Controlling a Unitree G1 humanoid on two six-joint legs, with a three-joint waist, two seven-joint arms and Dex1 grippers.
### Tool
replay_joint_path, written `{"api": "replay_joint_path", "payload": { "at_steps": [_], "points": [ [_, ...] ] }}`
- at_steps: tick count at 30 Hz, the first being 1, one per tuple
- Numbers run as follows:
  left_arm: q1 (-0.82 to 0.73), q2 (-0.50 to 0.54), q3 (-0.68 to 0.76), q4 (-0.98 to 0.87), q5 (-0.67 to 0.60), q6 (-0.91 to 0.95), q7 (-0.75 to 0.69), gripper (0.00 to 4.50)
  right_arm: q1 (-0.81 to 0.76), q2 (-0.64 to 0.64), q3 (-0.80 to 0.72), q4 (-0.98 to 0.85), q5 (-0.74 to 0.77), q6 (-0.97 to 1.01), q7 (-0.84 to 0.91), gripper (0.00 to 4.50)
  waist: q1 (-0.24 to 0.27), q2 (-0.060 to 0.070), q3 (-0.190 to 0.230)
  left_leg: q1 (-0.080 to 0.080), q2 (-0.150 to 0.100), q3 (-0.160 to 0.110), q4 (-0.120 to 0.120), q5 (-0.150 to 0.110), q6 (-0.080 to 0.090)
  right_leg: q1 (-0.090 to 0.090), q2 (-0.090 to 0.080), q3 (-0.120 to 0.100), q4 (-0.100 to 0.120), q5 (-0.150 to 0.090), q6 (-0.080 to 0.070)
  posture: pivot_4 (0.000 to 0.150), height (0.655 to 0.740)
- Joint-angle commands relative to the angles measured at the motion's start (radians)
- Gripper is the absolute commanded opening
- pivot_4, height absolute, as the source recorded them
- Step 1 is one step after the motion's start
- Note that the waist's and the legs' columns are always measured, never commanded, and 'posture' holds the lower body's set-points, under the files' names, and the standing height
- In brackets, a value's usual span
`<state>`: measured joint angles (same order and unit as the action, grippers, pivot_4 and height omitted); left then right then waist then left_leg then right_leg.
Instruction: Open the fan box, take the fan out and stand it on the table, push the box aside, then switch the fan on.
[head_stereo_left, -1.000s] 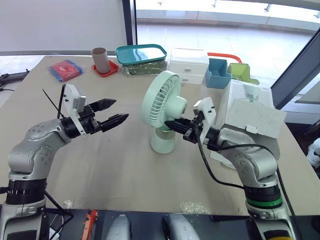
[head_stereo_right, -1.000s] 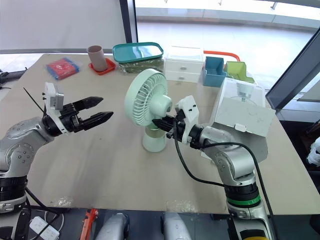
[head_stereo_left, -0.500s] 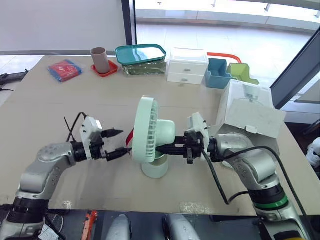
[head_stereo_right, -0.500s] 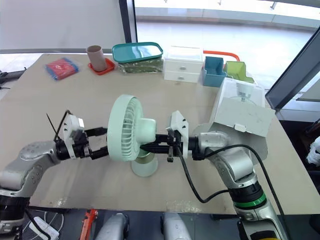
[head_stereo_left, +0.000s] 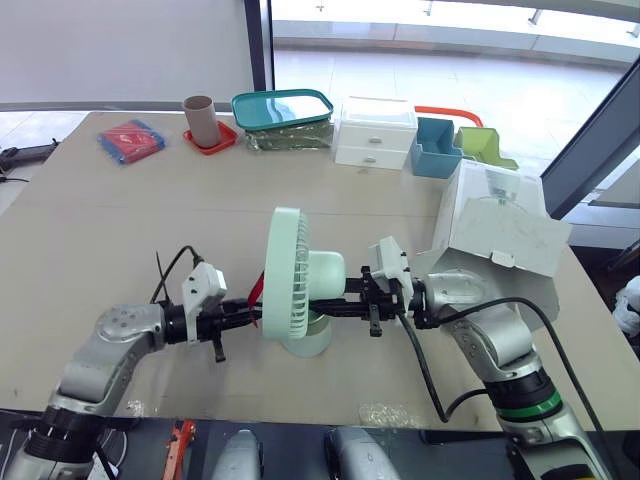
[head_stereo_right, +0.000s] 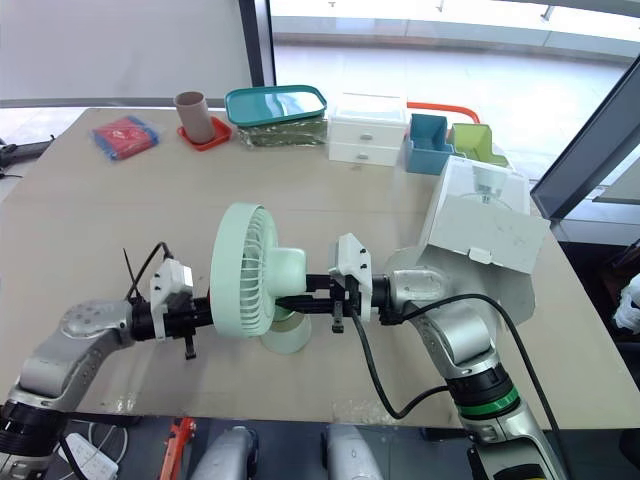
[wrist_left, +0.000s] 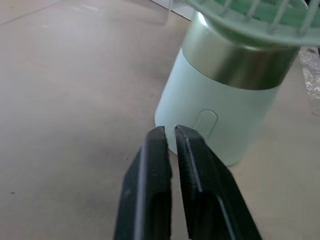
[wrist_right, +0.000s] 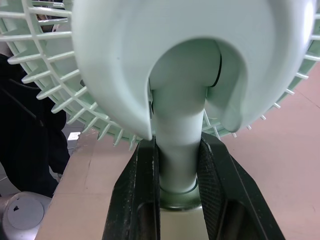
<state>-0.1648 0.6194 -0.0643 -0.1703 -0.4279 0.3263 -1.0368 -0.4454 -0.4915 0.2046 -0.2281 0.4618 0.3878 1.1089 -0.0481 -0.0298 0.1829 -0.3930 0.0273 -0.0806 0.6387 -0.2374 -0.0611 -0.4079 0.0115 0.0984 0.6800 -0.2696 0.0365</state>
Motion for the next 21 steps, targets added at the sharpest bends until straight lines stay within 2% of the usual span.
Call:
{"api": "replay_joint_path", "payload": {
  "at_steps": [1,21],
  "points": [
    [-0.019,-0.002,-0.006,-0.006,0.010,-0.026,-0.013,0.14,0.004,-0.007,-0.003,-0.005,-0.009,-0.019,0.003,0.43,0.000,0.000,0.000,0.000,0.000,0.000,0.000,0.000,0.000,0.000,0.000,0.000,0.000,0.000,0.000,0.150,0.7400],
    [-0.062,-0.039,-0.060,0.004,0.024,-0.015,-0.034,0.14,0.003,-0.008,-0.005,0.005,-0.024,-0.024,-0.005,0.43,0.000,0.000,0.000,0.000,0.000,0.000,0.001,0.000,0.000,0.001,0.000,0.000,0.000,0.000,0.000,0.150,0.7400]
  ]
}}
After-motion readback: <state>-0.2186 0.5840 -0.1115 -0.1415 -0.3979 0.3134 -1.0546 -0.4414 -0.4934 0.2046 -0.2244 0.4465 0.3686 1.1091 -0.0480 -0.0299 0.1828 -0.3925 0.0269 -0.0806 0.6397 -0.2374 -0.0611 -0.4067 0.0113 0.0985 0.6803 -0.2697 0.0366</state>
